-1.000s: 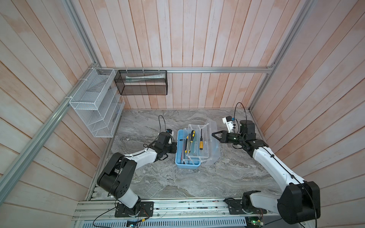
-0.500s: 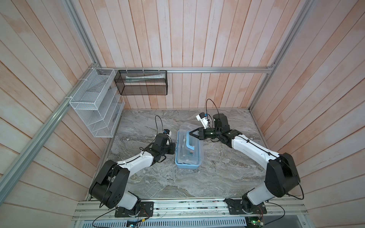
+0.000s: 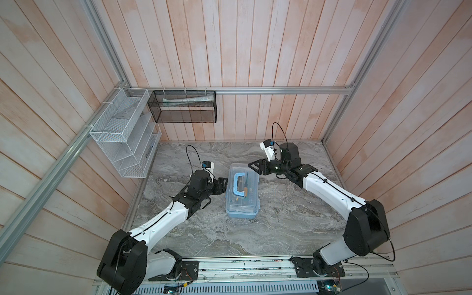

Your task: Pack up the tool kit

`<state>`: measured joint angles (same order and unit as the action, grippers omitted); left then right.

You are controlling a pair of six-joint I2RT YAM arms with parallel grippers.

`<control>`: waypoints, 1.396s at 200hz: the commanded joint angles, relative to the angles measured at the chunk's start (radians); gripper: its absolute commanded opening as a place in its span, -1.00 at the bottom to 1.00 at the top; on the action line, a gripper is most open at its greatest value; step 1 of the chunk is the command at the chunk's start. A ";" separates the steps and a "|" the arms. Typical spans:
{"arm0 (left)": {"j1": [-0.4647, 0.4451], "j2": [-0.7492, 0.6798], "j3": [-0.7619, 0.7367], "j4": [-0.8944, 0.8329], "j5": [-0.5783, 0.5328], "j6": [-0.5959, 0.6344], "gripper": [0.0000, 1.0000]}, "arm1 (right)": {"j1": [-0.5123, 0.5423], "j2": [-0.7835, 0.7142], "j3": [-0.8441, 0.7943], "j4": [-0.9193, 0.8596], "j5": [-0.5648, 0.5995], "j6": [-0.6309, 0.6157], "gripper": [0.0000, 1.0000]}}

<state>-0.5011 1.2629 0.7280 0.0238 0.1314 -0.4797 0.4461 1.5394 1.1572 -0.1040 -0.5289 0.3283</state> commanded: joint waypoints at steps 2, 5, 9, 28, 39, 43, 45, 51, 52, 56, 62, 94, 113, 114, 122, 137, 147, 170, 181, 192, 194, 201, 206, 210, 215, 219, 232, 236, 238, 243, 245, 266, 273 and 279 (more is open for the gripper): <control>-0.054 0.018 -0.021 0.048 0.093 -0.021 0.13 | -0.021 -0.019 -0.063 -0.063 0.044 -0.024 0.03; -0.057 0.023 -0.019 0.048 0.099 -0.023 0.11 | -0.023 -0.020 -0.069 -0.064 0.045 -0.024 0.04; -0.063 0.029 -0.022 0.050 0.108 -0.027 0.09 | -0.024 -0.020 -0.080 -0.066 0.047 -0.029 0.04; -0.090 0.051 -0.032 0.058 0.132 -0.042 -0.06 | -0.024 -0.012 -0.102 -0.078 0.051 -0.046 0.06; -0.107 0.061 -0.035 0.056 0.137 -0.042 -0.15 | -0.025 -0.007 -0.111 -0.077 0.051 -0.053 0.07; -0.113 0.063 -0.034 0.054 0.137 -0.042 -0.16 | -0.026 -0.003 -0.114 -0.076 0.051 -0.054 0.06; -0.116 0.064 -0.034 0.051 0.137 -0.042 -0.17 | -0.026 -0.003 -0.116 -0.076 0.050 -0.056 0.07; -0.123 0.065 -0.032 0.047 0.135 -0.044 -0.18 | -0.026 0.002 -0.116 -0.074 0.051 -0.059 0.07; -0.124 0.065 -0.032 0.046 0.134 -0.044 -0.18 | -0.027 0.002 -0.118 -0.074 0.051 -0.060 0.07; -0.130 0.066 -0.031 0.044 0.130 -0.043 -0.19 | -0.026 0.005 -0.117 -0.073 0.050 -0.061 0.07; -0.138 0.065 -0.031 0.041 0.125 -0.044 -0.20 | -0.028 0.010 -0.118 -0.068 0.045 -0.064 0.07; -0.200 0.094 -0.017 0.064 0.107 -0.074 -0.21 | -0.027 0.052 -0.087 -0.084 0.030 -0.122 0.07; -0.259 0.126 -0.009 0.105 0.068 -0.108 -0.22 | -0.033 0.081 -0.050 -0.119 0.027 -0.166 0.08; -0.261 0.127 -0.009 0.108 0.067 -0.110 -0.22 | -0.033 0.082 -0.047 -0.122 0.027 -0.167 0.08; -0.278 0.137 -0.007 0.126 0.053 -0.120 -0.23 | -0.035 0.093 -0.036 -0.132 0.024 -0.176 0.08; -0.287 0.129 0.022 0.064 -0.024 -0.134 -0.22 | -0.034 0.109 -0.013 -0.149 0.025 -0.190 0.08; -0.283 0.104 0.040 0.009 -0.081 -0.122 -0.21 | -0.035 0.114 -0.007 -0.149 0.014 -0.192 0.08; -0.228 0.051 0.082 -0.138 -0.153 -0.096 -0.10 | -0.035 0.116 -0.009 -0.143 0.011 -0.187 0.08; -0.183 0.049 0.094 -0.193 -0.143 -0.098 -0.04 | -0.035 0.117 -0.010 -0.140 0.013 -0.184 0.08; -0.159 0.054 0.096 -0.234 -0.149 -0.091 -0.03 | -0.035 0.120 -0.011 -0.140 0.011 -0.181 0.08; -0.157 0.057 0.095 -0.240 -0.152 -0.089 -0.03 | -0.035 0.121 -0.011 -0.140 0.011 -0.181 0.08; -0.156 0.063 0.092 -0.251 -0.164 -0.081 -0.02 | -0.034 0.124 -0.011 -0.140 0.012 -0.179 0.08; -0.155 0.069 0.088 -0.252 -0.164 -0.079 -0.01 | -0.034 0.123 -0.011 -0.139 0.011 -0.178 0.08; -0.156 0.073 0.083 -0.251 -0.162 -0.077 0.00 | -0.033 0.125 -0.011 -0.138 0.010 -0.176 0.08; -0.155 0.079 0.081 -0.250 -0.157 -0.078 0.02 | -0.033 0.125 -0.013 -0.137 0.011 -0.176 0.09; -0.156 0.083 0.078 -0.248 -0.154 -0.079 0.03 | -0.033 0.125 -0.014 -0.136 0.011 -0.176 0.08; -0.156 0.091 0.063 -0.241 -0.138 -0.090 0.03 | -0.033 0.124 -0.017 -0.127 0.003 -0.175 0.08; -0.155 0.092 0.056 -0.231 -0.128 -0.091 0.02 | -0.032 0.123 -0.016 -0.126 0.003 -0.175 0.08; -0.155 0.092 0.052 -0.227 -0.122 -0.092 0.02 | -0.032 0.122 -0.018 -0.124 0.003 -0.175 0.08; -0.157 0.093 0.045 -0.217 -0.109 -0.096 0.02 | -0.032 0.123 -0.019 -0.123 0.002 -0.175 0.08; -0.157 0.093 0.042 -0.211 -0.103 -0.098 0.03 | -0.032 0.123 -0.019 -0.122 0.002 -0.175 0.08; -0.175 0.080 0.015 -0.142 -0.052 -0.093 0.03 | -0.032 0.132 -0.017 -0.121 0.002 -0.173 0.08; -0.188 0.074 0.014 -0.127 -0.050 -0.086 0.02 | -0.032 0.135 -0.015 -0.124 0.005 -0.173 0.08; -0.200 0.069 0.014 -0.115 -0.045 -0.080 0.03 | -0.032 0.137 -0.014 -0.126 0.008 -0.172 0.08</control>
<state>-0.6643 1.3445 0.7761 -0.1223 0.0380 -0.5797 0.4160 1.6524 1.1267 -0.2249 -0.5076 0.1635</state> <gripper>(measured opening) 0.513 0.542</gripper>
